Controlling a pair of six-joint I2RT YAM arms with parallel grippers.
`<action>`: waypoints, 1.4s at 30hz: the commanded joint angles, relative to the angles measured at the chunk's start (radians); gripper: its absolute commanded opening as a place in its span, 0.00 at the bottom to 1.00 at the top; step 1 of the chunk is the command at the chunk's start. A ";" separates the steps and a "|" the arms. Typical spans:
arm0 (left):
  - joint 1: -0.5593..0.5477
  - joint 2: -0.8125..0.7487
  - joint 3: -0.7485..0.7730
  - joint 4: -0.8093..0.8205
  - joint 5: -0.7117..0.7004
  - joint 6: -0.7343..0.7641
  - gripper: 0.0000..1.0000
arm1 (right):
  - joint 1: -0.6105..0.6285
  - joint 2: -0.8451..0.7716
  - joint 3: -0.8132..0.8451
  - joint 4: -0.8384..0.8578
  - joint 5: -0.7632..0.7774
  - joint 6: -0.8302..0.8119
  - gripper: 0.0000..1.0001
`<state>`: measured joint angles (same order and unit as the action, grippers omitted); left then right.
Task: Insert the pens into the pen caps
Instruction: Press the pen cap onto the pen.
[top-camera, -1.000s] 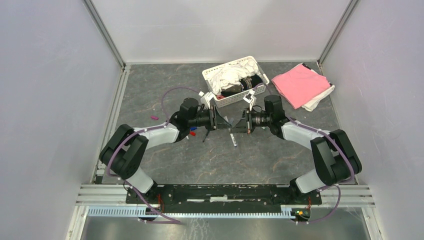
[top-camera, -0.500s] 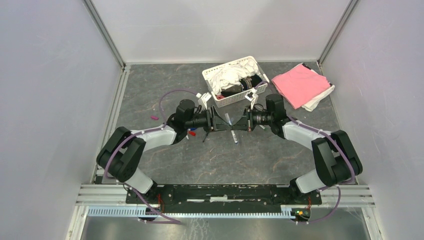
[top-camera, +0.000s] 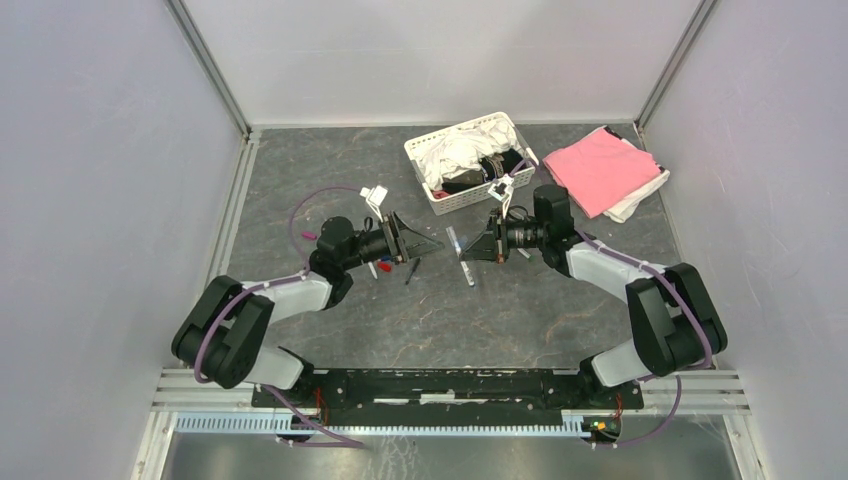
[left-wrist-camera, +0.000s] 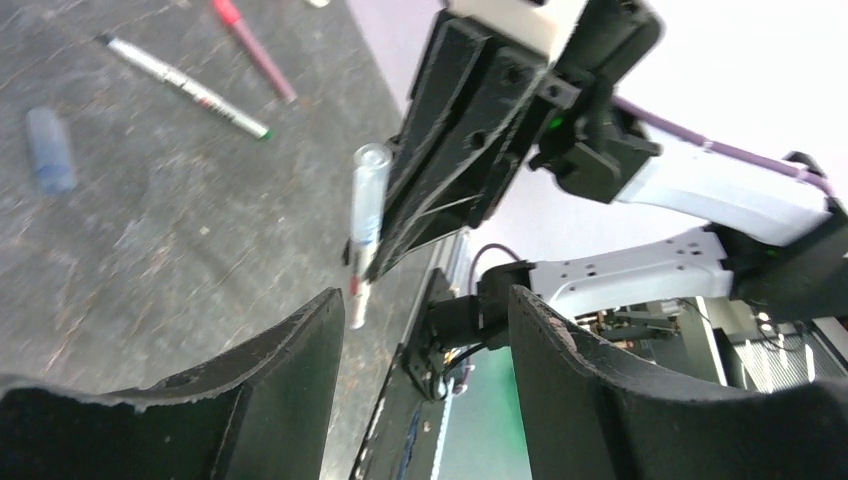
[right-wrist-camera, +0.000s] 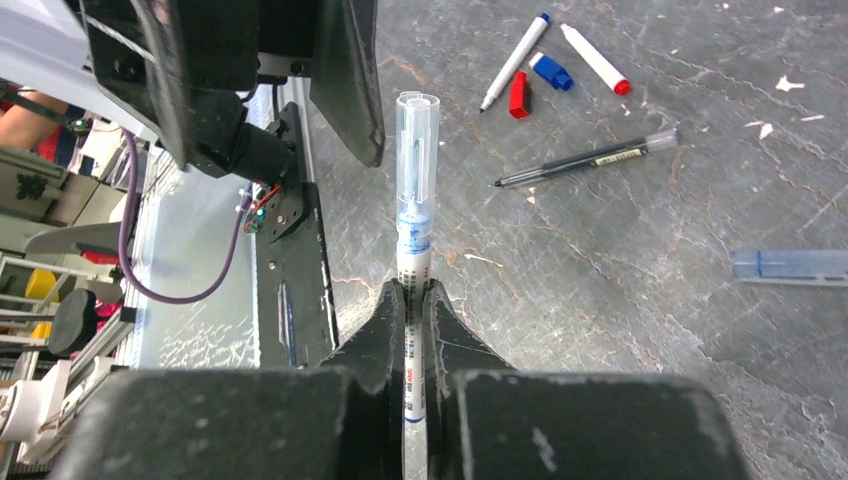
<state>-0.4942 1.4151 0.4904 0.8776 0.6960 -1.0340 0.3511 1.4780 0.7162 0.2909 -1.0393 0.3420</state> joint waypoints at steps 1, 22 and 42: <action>0.000 0.015 0.002 0.283 0.044 -0.108 0.68 | -0.003 -0.040 0.029 0.069 -0.075 -0.015 0.00; -0.078 0.122 0.145 0.102 0.021 -0.011 0.55 | 0.004 -0.042 0.011 0.206 -0.119 0.098 0.00; -0.077 0.109 0.114 0.151 -0.021 -0.046 0.55 | 0.005 -0.054 -0.006 0.238 -0.127 0.121 0.00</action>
<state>-0.5690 1.5280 0.5995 0.9344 0.6815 -1.0546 0.3527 1.4628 0.7158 0.4732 -1.1458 0.4576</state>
